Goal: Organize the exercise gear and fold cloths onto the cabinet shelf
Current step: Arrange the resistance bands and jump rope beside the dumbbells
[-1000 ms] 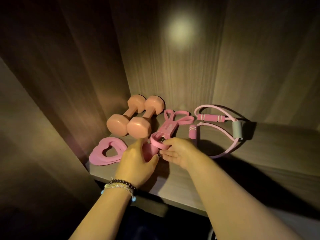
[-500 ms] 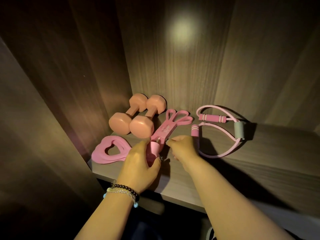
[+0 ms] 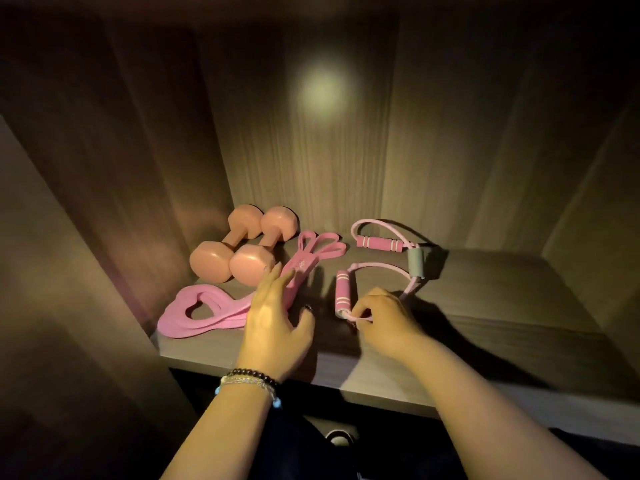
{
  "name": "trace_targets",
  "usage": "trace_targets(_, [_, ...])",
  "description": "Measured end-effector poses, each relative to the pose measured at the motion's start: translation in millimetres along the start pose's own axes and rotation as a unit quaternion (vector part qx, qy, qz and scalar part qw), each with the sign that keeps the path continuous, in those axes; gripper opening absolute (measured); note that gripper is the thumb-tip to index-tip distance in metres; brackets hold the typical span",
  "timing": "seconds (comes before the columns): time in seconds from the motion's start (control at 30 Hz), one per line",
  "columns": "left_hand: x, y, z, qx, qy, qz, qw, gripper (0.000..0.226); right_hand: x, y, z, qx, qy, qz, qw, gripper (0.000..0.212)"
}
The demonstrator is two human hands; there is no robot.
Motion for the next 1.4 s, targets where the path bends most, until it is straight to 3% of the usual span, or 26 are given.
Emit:
trace_targets(0.17, [-18, -8, -4, -0.015, 0.014, -0.070, 0.997, 0.063, 3, 23, -26, -0.030, 0.002, 0.158, 0.987, 0.017])
trace_targets(0.33, [-45, -12, -20, 0.036, -0.040, -0.129, 0.990, 0.069, 25, 74, -76, -0.153, 0.109, 0.234, 0.954, 0.028])
trace_targets(0.5, [-81, 4, -28, -0.016, -0.064, -0.129, 0.989, 0.037, 42, 107, -121, -0.149, 0.153, 0.263, 0.941, 0.025])
trace_targets(0.57, [-98, 18, -30, -0.016, -0.066, -0.114, 0.991, 0.019, 41, 117, -133, -0.156, 0.140, 0.286, 0.935, 0.042])
trace_targets(0.67, [-120, 40, -33, -0.023, -0.047, -0.120, 0.991, 0.006, 34, 113, -146, -0.095, 0.104, 0.235, 0.962, 0.098])
trace_targets(0.73, [-130, 53, -35, -0.021, -0.022, -0.171, 0.985, 0.006, 26, 99, -152, -0.043, 0.093, 0.193, 0.976, 0.109])
trace_targets(0.77, [-133, 58, -36, -0.013, -0.014, -0.196, 0.980, 0.009, 21, 91, -155, -0.034, 0.098, 0.168, 0.980, 0.104])
trace_targets(0.83, [-134, 66, -38, -0.009, -0.002, -0.217, 0.976, 0.011, 14, 78, -160, -0.056, 0.116, 0.144, 0.981, 0.068])
trace_targets(0.9, [-126, 72, -42, -0.022, 0.027, -0.235, 0.971, 0.007, 13, 70, -165, -0.093, 0.119, 0.200, 0.968, 0.036])
trace_targets(0.93, [-119, 73, -44, -0.035, 0.053, -0.255, 0.965, 0.010, 15, 69, -166, -0.110, 0.110, 0.241, 0.958, 0.030])
trace_targets(1.03, [-96, 76, -52, -0.101, 0.122, -0.300, 0.941, 0.033, 27, 79, -165, -0.157, 0.066, 0.344, 0.923, 0.031])
trace_targets(1.13, [-79, 79, -61, -0.130, 0.125, -0.260, 0.949, 0.047, 46, 95, -163, -0.164, 0.039, 0.402, 0.900, 0.040])
trace_targets(1.23, [-73, 76, -69, -0.095, 0.118, -0.261, 0.953, 0.036, 64, 106, -161, -0.126, 0.028, 0.482, 0.867, 0.041])
trace_targets(1.33, [-73, 73, -84, -0.019, 0.138, -0.304, 0.943, 0.035, 79, 113, -157, -0.123, 0.022, 0.425, 0.897, 0.035])
trace_targets(1.4, [-73, 71, -94, 0.032, 0.145, -0.345, 0.927, 0.025, 85, 112, -155, -0.140, 0.015, 0.445, 0.884, 0.029])
Point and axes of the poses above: each hand's wrist, its own z-axis towards the middle knuckle, its own y-axis out of the back of the hand, x = y × z, the point moved 2 cm from there along z, towards the middle knuckle, and after that the axes turned 4 degrees about y, right-handed, at the moved point
